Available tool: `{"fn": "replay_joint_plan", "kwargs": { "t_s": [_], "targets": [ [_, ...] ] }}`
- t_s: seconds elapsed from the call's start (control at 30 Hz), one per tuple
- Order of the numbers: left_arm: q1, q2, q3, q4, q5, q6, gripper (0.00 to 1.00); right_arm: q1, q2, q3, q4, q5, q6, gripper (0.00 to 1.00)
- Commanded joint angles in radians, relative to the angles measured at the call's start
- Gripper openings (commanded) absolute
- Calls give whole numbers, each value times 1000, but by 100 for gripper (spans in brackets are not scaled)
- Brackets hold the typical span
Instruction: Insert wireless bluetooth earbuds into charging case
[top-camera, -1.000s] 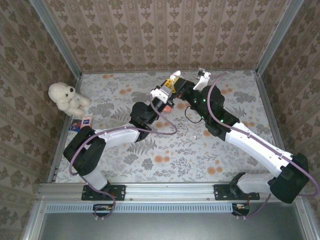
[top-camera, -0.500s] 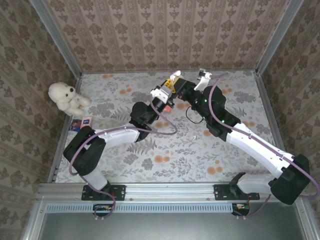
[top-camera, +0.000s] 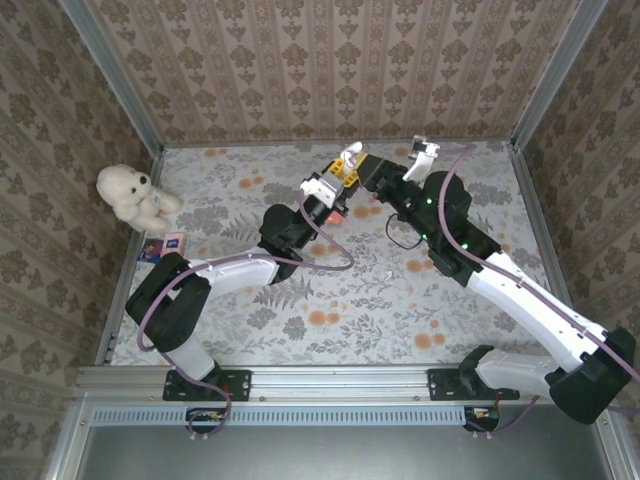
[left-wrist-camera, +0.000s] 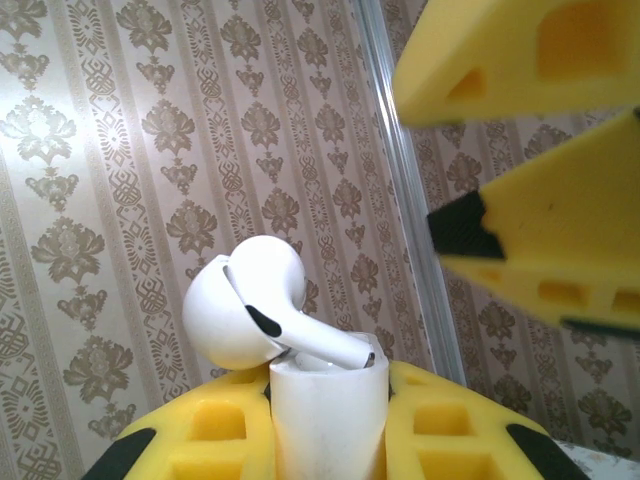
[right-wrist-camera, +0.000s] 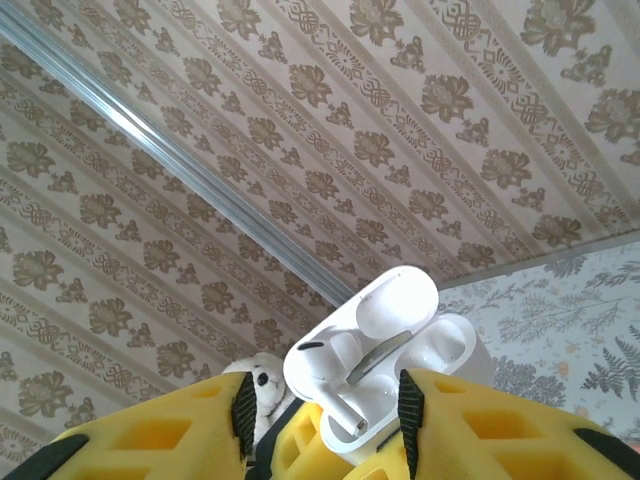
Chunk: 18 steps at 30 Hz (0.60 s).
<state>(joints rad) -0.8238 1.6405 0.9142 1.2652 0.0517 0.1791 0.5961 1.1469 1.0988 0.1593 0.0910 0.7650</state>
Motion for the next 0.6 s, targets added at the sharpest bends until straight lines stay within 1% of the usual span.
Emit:
{"fn": "replay_joint_plan", "kwargs": {
  "t_s": [0.0,0.03,0.1,0.23,0.43,0.47,0.57],
  "targets": [
    [24,-52,-23,42,71,-39,0,-23,-55,76,-148,-27,-76,47],
    [31,-55,-31,42,91,-47,0,-31,-64,91,-192,-28,-95,49],
    [38,-64,-42,42,121,-53,0,-49,-73,122,-276,-41,-127,49],
    [54,-76,-56,42,173,-62,0,-78,-60,197,-431,-103,-199,50],
    [74,-86,-67,43,236,-91,0,-84,51,386,-689,-218,-343,50],
    [75,-86,-67,42,244,-94,0,-83,74,414,-742,-228,-357,49],
    [77,-89,-72,42,262,-100,0,-82,122,481,-821,-228,-384,45]
  ]
}}
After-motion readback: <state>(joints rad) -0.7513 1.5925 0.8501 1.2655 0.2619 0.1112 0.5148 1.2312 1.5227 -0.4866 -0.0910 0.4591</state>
